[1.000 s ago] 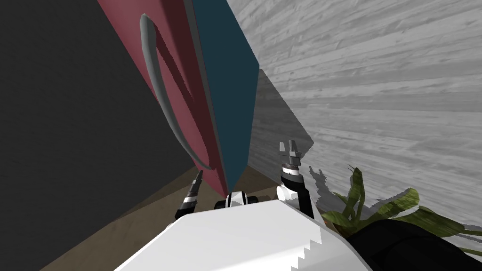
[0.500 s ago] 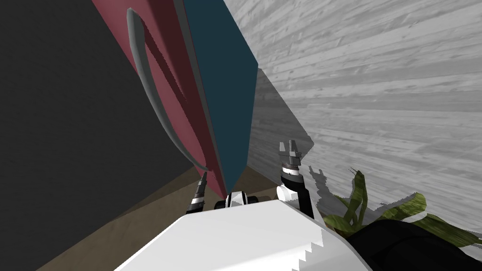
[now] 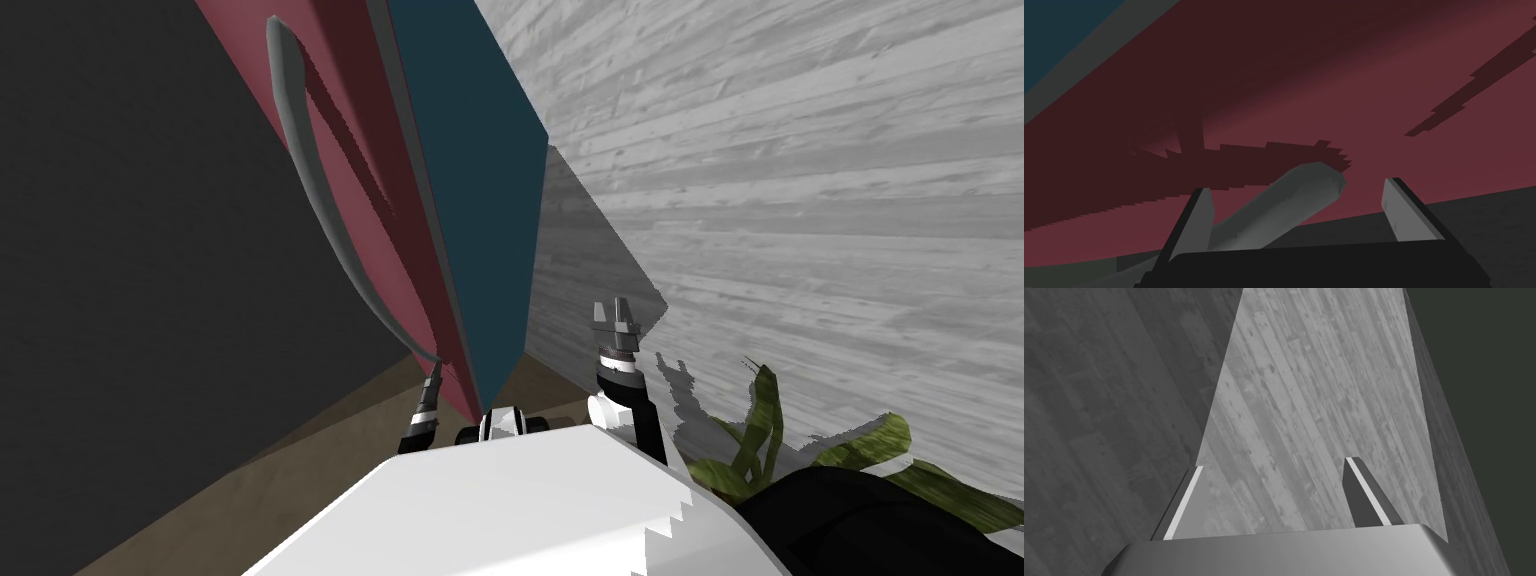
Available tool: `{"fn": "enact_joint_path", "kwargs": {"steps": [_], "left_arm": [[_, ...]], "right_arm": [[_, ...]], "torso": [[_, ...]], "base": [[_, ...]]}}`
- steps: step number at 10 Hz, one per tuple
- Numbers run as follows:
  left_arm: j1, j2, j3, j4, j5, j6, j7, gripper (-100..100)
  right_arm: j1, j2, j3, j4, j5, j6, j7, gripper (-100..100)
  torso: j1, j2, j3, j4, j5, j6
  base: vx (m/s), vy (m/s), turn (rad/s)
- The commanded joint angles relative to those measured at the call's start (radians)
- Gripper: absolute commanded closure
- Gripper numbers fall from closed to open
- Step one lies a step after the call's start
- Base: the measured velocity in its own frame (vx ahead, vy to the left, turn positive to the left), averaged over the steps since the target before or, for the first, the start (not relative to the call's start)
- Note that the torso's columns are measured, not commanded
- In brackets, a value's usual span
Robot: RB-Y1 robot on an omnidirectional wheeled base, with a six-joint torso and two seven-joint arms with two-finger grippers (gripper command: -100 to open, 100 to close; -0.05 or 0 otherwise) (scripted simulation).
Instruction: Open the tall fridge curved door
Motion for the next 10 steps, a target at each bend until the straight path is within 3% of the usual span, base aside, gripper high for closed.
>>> {"fn": "enact_joint_path", "kwargs": {"steps": [1, 2, 4, 5, 6, 10], "left_arm": [[-0.005, 0.002, 0.001, -0.008, 0.0, 0.018, 0.002, -100], [0.005, 0.001, 0.001, 0.006, 0.001, -0.01, 0.001, 100], [0.025, -0.005, 0.0, 0.029, 0.0, -0.053, -0.004, 100], [0.022, -0.005, -0.001, 0.021, -0.001, -0.04, -0.003, 100], [0.025, 0.038, 0.0, 0.012, -0.003, -0.034, -0.001, -100], [0.032, 0.136, 0.01, -0.04, -0.017, 0.023, 0.014, -100]], "right_arm": [[0.0, 0.0, 0.0, 0.0, 0.0, 0.0, 0.0, 0], [0.0, 0.0, 0.0, 0.0, 0.0, 0.0, 0.0, 0], [0.0, 0.0, 0.0, 0.0, 0.0, 0.0, 0.0, 0], [0.0, 0.0, 0.0, 0.0, 0.0, 0.0, 0.0, 0], [0.0, 0.0, 0.0, 0.0, 0.0, 0.0, 0.0, 0], [0.0, 0.0, 0.0, 0.0, 0.0, 0.0, 0.0, 0]], "torso": [[0.0, -0.003, -0.002, 0.001, -0.001, 0.002], [0.0, -0.003, -0.002, 0.0, 0.0, 0.001], [0.003, -0.003, -0.001, -0.002, 0.001, -0.001], [0.003, -0.001, -0.001, -0.001, 0.001, -0.001], [0.001, 0.0, 0.0, 0.0, 0.0, 0.0], [-0.001, 0.002, 0.001, 0.0, 0.0, -0.001]], "base": [[-0.009, -0.005, 0.005], [0.001, 0.009, -0.024], [-0.004, 0.011, -0.016], [-0.004, 0.008, 0.0], [-0.002, -0.006, -0.004], [-0.012, -0.021, -0.005]]}}
